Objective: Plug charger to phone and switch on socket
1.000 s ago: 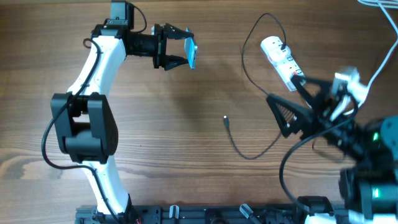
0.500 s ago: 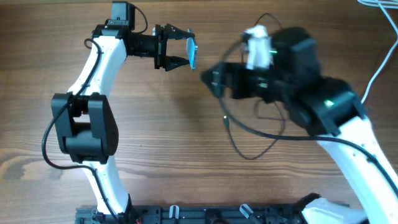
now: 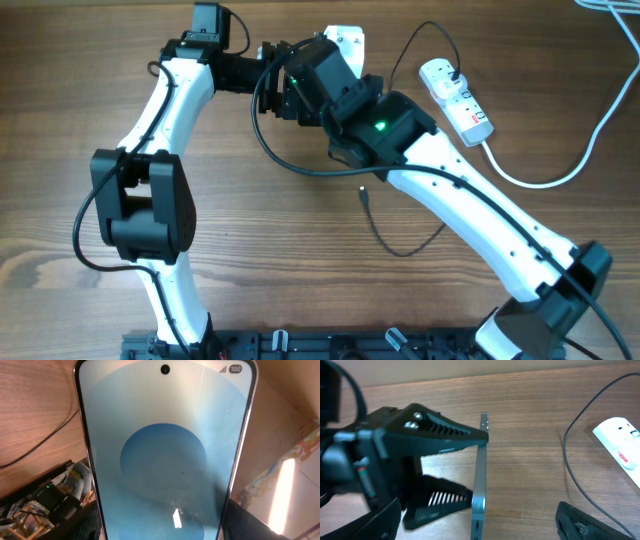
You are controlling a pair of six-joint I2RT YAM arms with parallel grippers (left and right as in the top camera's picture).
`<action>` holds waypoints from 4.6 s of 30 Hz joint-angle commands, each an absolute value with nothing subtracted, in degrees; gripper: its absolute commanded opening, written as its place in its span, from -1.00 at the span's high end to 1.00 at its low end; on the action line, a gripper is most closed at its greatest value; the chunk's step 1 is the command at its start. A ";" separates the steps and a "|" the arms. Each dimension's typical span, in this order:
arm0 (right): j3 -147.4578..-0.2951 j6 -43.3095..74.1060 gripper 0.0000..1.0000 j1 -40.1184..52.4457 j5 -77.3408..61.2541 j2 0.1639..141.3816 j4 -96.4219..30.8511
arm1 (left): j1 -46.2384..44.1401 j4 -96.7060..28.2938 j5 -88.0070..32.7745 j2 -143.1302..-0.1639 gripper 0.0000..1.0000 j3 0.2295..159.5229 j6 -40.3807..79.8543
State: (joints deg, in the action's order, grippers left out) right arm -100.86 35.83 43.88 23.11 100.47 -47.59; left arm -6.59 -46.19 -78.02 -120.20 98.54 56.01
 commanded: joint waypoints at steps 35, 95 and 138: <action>-101.56 37.47 0.38 43.75 25.87 105.54 -44.99 | -7.03 -46.02 -82.46 -117.86 -0.38 98.59 56.64; -101.56 118.67 0.91 43.92 22.33 98.35 -50.65 | -5.34 -45.58 -83.59 -117.86 0.23 98.59 60.90; -101.56 114.21 -0.12 43.92 16.64 98.35 -47.59 | -5.39 -45.54 -86.98 -117.86 0.92 98.59 60.84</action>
State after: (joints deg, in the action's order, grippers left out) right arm -100.86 117.49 43.77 17.19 99.92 -47.53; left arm -5.61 -45.78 -85.30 -119.98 98.50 60.97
